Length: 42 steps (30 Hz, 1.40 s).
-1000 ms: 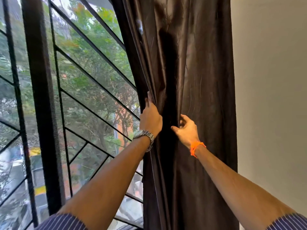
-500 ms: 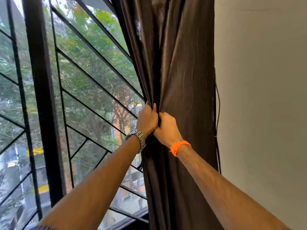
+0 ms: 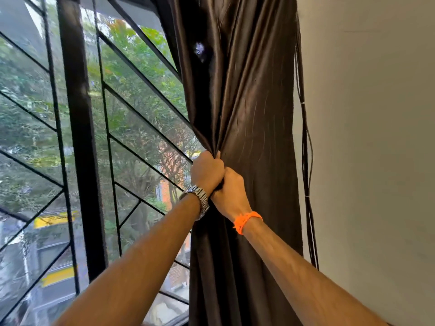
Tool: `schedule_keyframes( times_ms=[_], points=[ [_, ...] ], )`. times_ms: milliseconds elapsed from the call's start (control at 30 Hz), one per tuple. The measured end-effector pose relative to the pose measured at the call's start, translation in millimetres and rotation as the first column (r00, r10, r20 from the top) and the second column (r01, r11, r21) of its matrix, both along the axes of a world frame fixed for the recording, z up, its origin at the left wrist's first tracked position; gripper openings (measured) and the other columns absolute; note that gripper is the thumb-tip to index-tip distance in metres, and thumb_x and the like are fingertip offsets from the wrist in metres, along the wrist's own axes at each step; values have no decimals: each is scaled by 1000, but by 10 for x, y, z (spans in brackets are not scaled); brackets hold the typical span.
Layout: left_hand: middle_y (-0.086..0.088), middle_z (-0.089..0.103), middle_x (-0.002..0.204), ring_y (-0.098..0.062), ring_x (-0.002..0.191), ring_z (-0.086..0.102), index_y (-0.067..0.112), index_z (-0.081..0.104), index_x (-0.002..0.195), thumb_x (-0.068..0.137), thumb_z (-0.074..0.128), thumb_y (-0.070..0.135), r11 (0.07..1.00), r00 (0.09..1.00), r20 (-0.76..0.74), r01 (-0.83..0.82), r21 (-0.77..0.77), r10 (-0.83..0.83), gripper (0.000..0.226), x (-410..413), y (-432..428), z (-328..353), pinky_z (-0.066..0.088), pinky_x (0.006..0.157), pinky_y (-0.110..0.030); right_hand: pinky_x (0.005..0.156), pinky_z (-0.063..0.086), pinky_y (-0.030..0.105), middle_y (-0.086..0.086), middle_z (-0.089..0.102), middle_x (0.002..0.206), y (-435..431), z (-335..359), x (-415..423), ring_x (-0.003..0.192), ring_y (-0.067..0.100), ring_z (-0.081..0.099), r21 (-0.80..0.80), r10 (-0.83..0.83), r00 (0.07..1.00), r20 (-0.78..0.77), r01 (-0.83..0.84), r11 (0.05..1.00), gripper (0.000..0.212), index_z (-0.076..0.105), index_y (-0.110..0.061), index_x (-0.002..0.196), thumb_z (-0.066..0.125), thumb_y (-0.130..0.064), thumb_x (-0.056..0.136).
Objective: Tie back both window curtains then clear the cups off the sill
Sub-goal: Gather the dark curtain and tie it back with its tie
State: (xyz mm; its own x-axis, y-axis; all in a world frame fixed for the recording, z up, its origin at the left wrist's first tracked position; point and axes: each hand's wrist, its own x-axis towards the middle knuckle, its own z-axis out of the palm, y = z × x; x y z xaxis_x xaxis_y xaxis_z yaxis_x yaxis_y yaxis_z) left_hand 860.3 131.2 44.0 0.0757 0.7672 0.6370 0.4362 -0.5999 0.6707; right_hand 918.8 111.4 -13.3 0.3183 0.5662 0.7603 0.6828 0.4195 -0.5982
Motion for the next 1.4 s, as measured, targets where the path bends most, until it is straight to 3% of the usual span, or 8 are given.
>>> schedule_keyframes(
  times_ms=[133, 333, 500, 633, 900, 1067, 1267, 1400],
  points=[
    [-24, 59, 110, -40, 101, 57, -4, 54, 103, 99, 47, 24, 999, 999, 8, -43, 11, 42, 30, -383, 36, 12, 43, 79, -41, 55, 44, 29, 15, 64, 89, 4, 34, -375, 80, 25, 63, -3, 16, 1000, 26, -16, 1000, 18, 56, 1, 87, 62, 4, 71],
    [-23, 60, 106, -40, 100, 57, 6, 46, 88, 97, 48, 20, 994, 994, 16, -105, 33, 105, 17, -1295, 32, 82, 38, 71, -37, 57, 42, 31, 16, 65, 88, 57, 118, -1261, 80, 28, 63, 16, 77, 996, 46, -77, 997, 16, 57, 2, 87, 62, 4, 72],
    [-24, 59, 113, -42, 106, 55, 0, 56, 107, 96, 47, 17, 987, 987, 21, -159, 39, 158, 22, -2089, -5, 133, 40, 78, -38, 47, 36, 16, 12, 67, 86, 55, 173, -2007, 74, 20, 61, 33, 150, 984, 97, -153, 988, 8, 59, -3, 81, 64, -1, 76],
    [-25, 63, 104, -43, 101, 58, 1, 61, 100, 91, 47, 10, 976, 978, 40, -209, 66, 207, 19, -2719, -10, 60, 44, 77, -41, 47, 32, 14, 17, 66, 88, 159, 101, -2624, 80, 28, 63, 39, 210, 970, 125, -216, 976, 9, 61, -1, 83, 64, 1, 74],
    [-26, 63, 109, -43, 105, 56, -1, 61, 107, 90, 45, 8, 927, 928, 64, -370, 63, 366, 25, -3818, -137, 105, 44, 83, -43, 56, 32, 22, 21, 66, 92, 128, 161, -3738, 85, 31, 64, 76, 338, 931, 135, -350, 934, 10, 63, 3, 85, 65, 2, 75],
    [-27, 63, 108, -44, 104, 58, -1, 62, 104, 90, 46, 7, 884, 885, 73, -464, 58, 460, 23, -4472, -250, 118, 44, 82, -43, 56, 27, 19, 25, 65, 94, 60, 188, -4379, 88, 37, 62, 79, 406, 897, 176, -424, 902, 11, 63, 8, 87, 64, 3, 76],
    [-29, 58, 118, -45, 110, 53, -3, 58, 110, 91, 44, 7, 825, 824, 85, -564, 42, 560, 25, -5162, -423, 66, 42, 88, -44, 60, 34, 27, 27, 66, 92, -71, 170, -5072, 86, 39, 63, 68, 485, 848, 215, -508, 859, 12, 65, 9, 86, 65, 3, 76],
    [-28, 59, 118, -45, 110, 54, -4, 59, 110, 92, 44, 7, 806, 806, 90, -590, 45, 585, 26, -5437, -509, 59, 43, 91, -45, 57, 26, 21, 29, 64, 87, -115, 166, -5373, 81, 40, 61, 85, 531, 822, 206, -555, 827, 1, 63, 5, 76, 64, 6, 76]
  ],
)
